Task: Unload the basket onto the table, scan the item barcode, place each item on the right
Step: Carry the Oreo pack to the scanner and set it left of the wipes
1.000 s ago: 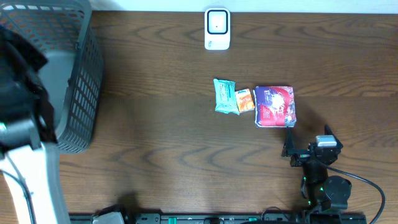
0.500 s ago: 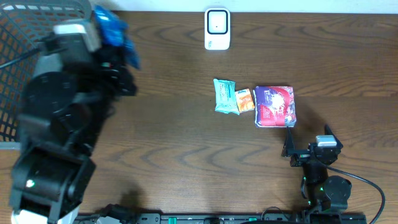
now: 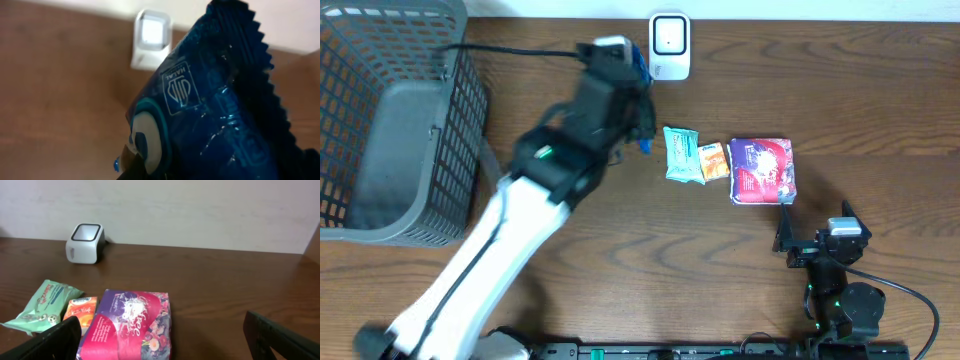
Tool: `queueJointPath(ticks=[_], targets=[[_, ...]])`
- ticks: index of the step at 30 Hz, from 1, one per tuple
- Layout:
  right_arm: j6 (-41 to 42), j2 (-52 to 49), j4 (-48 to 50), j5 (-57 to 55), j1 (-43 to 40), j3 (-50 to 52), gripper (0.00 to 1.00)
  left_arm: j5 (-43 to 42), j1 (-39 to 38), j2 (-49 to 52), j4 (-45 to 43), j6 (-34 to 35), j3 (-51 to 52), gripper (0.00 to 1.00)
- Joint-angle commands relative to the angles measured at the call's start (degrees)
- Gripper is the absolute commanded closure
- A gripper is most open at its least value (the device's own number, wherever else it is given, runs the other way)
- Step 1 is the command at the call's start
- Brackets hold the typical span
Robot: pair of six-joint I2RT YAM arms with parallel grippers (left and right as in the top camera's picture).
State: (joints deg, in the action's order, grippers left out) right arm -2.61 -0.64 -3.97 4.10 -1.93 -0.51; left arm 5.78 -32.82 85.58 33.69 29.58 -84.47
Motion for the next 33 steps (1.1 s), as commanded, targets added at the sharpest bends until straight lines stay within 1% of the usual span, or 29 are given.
queueJointPath(ticks=[1, 5, 10, 12, 13, 14, 16, 17, 20, 22, 26, 29, 33], targets=[[-0.68, 0.26, -0.11, 0.09, 0.48, 0.15, 0.01, 6.49, -1.01, 6.03, 0.70, 7.39, -0.87, 0.92], [-0.68, 0.26, -0.11, 0.09, 0.48, 0.15, 0.01, 6.56, -2.36, 14.08, 0.74, 9.84, -0.87, 0.93], [-0.68, 0.26, -0.11, 0.09, 0.48, 0.15, 0.01, 10.25, -3.06, 21.64, 0.70, 14.78, -0.87, 0.93], [-0.68, 0.26, -0.11, 0.09, 0.48, 0.15, 0.01, 10.45, -3.02, 23.91, 0.31, 15.54, -0.87, 0.93], [-0.68, 0.26, -0.11, 0.09, 0.48, 0.15, 0.01, 10.49, -2.97, 24.81, 0.00, 15.52, -0.87, 0.88], [-0.68, 0.26, -0.11, 0.09, 0.48, 0.15, 0.01, 10.93, -2.93, 25.64, -0.42, 15.52, -0.87, 0.76], [-0.68, 0.26, -0.11, 0.09, 0.48, 0.15, 0.01, 12.63, -2.95, 26.47, -0.74, 15.50, -0.87, 0.47], [-0.68, 0.26, -0.11, 0.09, 0.48, 0.15, 0.01, 13.81, -2.95, 26.53, -0.81, 15.45, -0.87, 0.36], [-0.68, 0.26, -0.11, 0.09, 0.48, 0.15, 0.01, 15.78, -2.93, 26.18, -1.70, 13.57, -0.87, 0.09], [-0.68, 0.26, -0.11, 0.09, 0.48, 0.15, 0.01, 15.76, -2.89, 25.40, -2.73, 11.32, -0.98, 0.02], [-0.68, 0.26, -0.11, 0.09, 0.48, 0.15, 0.01, 15.74, -2.89, 21.49, -2.71, 8.87, -1.81, 0.02], [-0.68, 0.26, -0.11, 0.09, 0.48, 0.15, 0.01, 15.78, -2.89, 16.57, -2.73, 6.38, -2.08, 0.02], [-0.68, 0.26, -0.11, 0.09, 0.48, 0.15, 0.01, 16.02, -2.75, 9.18, -0.63, -4.11, -2.05, 0.01]])
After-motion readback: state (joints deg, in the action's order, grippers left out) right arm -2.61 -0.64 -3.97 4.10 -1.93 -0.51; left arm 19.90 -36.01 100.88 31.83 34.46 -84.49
